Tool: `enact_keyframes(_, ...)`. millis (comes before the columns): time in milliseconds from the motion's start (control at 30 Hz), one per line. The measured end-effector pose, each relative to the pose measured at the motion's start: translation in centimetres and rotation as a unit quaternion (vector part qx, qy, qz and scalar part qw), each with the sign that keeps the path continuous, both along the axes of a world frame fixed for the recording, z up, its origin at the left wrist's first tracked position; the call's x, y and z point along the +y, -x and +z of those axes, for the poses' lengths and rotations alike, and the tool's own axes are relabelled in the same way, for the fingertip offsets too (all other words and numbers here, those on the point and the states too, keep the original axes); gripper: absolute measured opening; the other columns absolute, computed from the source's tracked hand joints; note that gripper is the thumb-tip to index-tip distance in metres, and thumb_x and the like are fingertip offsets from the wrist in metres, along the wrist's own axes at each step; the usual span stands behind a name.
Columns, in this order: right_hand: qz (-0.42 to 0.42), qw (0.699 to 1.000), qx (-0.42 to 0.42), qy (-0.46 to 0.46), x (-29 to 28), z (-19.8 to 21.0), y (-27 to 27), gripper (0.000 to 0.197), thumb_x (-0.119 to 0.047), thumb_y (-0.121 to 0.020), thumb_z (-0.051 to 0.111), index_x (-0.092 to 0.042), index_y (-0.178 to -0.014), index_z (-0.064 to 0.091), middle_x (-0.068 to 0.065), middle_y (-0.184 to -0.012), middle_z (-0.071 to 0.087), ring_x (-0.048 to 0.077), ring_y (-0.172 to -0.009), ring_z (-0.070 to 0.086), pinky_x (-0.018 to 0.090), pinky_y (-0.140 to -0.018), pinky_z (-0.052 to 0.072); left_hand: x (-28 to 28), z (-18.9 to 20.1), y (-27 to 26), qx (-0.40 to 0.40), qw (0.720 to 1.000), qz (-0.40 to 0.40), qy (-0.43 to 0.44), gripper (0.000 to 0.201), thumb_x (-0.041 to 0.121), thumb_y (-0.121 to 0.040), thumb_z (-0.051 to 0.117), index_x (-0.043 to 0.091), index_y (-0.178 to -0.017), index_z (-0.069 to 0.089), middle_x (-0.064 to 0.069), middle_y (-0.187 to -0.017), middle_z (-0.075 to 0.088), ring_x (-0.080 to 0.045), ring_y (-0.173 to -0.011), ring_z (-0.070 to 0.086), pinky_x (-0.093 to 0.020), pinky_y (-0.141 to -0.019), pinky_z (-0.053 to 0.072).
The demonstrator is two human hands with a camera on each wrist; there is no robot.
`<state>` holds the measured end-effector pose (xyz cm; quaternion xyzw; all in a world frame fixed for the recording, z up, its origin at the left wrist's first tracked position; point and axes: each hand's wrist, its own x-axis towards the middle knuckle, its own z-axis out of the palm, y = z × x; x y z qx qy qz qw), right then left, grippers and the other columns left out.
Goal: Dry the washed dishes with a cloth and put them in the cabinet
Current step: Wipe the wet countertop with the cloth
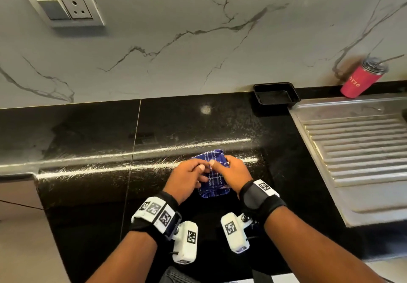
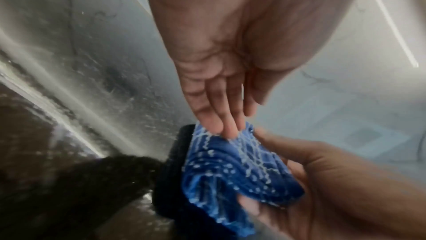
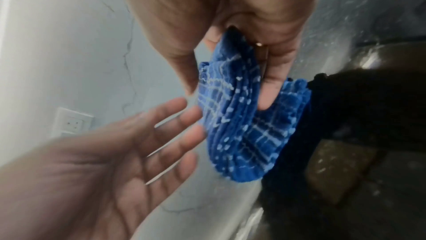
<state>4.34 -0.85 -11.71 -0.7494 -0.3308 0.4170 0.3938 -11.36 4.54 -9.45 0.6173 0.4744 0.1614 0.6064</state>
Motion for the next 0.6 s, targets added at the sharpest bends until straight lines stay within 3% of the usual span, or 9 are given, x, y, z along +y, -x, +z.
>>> enact_keyframes(100,0.055,0.993,-0.086,0.065,0.2,-1.2,-1.0,0.022,-0.021,-0.087,0.073,-0.021,-0.108,0.065,-0.001,-0.102,0.072,0.018,-0.092,0.068,0.038,-0.092,0.054,0.8,-1.6,1.0,0.164,0.974,0.061,-0.145,0.013,0.021,-0.097,0.066,0.023,-0.109,0.061,0.004,-0.102,0.066,-0.014,-0.092,0.064,-0.032,-0.083,0.053)
enact_keyframes(167,0.095,0.976,-0.174,0.090,0.3,-1.3,-0.9,0.028,-0.025,-0.087,0.072,-0.023,-0.114,0.065,-0.001,-0.110,0.071,0.018,-0.097,0.066,0.034,-0.092,0.053,0.8,-2.4,1.1,0.222,0.968,0.056,-0.105,0.021,0.038,-0.093,0.069,0.027,-0.105,0.056,0.002,-0.100,0.067,-0.018,-0.093,0.065,-0.036,-0.085,0.053)
enact_keyframes(267,0.151,0.936,-0.292,0.128,0.4,-1.9,-0.7,0.041,-0.036,-0.086,0.072,-0.022,-0.122,0.057,0.005,-0.122,0.060,0.028,-0.111,0.061,0.038,-0.094,0.051,1.1,-4.4,0.5,0.163,0.984,0.077,0.015,0.050,0.062,-0.071,0.072,0.015,-0.087,0.067,-0.001,-0.072,0.070,-0.022,-0.065,0.064,-0.044,-0.070,0.057)
enact_keyframes(333,0.165,0.932,-0.289,0.142,0.4,-2.1,-0.9,0.047,-0.038,-0.086,0.071,-0.021,-0.126,0.053,0.006,-0.125,0.056,0.030,-0.116,0.058,0.039,-0.097,0.049,0.9,-4.3,-0.5,0.108,0.987,0.101,0.064,0.043,0.050,-0.074,0.078,0.010,-0.085,0.070,0.000,-0.059,0.063,-0.018,-0.050,0.054,-0.033,-0.055,0.046)
enact_keyframes(400,0.163,0.943,-0.262,0.127,0.4,-2.0,-1.7,0.045,-0.037,-0.084,0.073,-0.021,-0.122,0.056,0.004,-0.122,0.061,0.027,-0.115,0.059,0.037,-0.097,0.050,0.6,-3.5,-1.5,0.073,0.989,0.092,0.093,0.016,0.023,-0.090,0.075,0.008,-0.089,0.069,-0.001,-0.062,0.064,-0.012,-0.047,0.054,-0.024,-0.050,0.042)
enact_keyframes(433,0.160,0.948,-0.247,0.119,0.3,-2.0,-2.3,0.045,-0.036,-0.082,0.075,-0.021,-0.121,0.058,0.004,-0.120,0.064,0.025,-0.113,0.061,0.036,-0.096,0.050,0.5,-3.1,-2.0,0.062,0.991,0.081,0.088,0.007,0.015,-0.093,0.071,0.009,-0.091,0.069,-0.001,-0.071,0.069,-0.011,-0.054,0.060,-0.025,-0.052,0.048)
enact_keyframes(500,0.133,0.965,-0.212,0.084,-0.1,-1.9,-3.7,0.060,-0.034,-0.079,0.077,-0.023,-0.133,0.053,0.003,-0.125,0.062,0.021,-0.116,0.060,0.035,-0.098,0.049,0.4,-2.6,-2.6,0.082,0.995,0.060,0.009,0.007,0.017,-0.090,0.070,0.018,-0.096,0.066,-0.001,-0.091,0.074,-0.015,-0.078,0.070,-0.038,-0.074,0.058)
enact_keyframes(533,0.112,0.975,-0.184,0.052,-0.3,-1.6,-4.6,0.073,-0.034,-0.078,0.078,-0.024,-0.143,0.045,0.003,-0.132,0.057,0.020,-0.120,0.057,0.034,-0.103,0.046,0.4,-1.9,-3.0,0.100,0.994,0.040,-0.035,0.010,0.020,-0.089,0.068,0.021,-0.098,0.063,0.000,-0.095,0.073,-0.018,-0.086,0.070,-0.045,-0.084,0.056)
enact_keyframes(600,0.098,0.985,-0.135,-0.046,-0.7,-0.2,-6.4,0.089,-0.032,-0.076,0.080,-0.028,-0.152,0.034,-0.002,-0.142,0.043,0.013,-0.131,0.046,0.030,-0.111,0.038,0.5,-0.2,-4.1,0.125,0.985,-0.030,-0.112,0.012,0.020,-0.093,0.063,0.024,-0.103,0.058,0.004,-0.096,0.071,-0.017,-0.091,0.068,-0.044,-0.089,0.053)
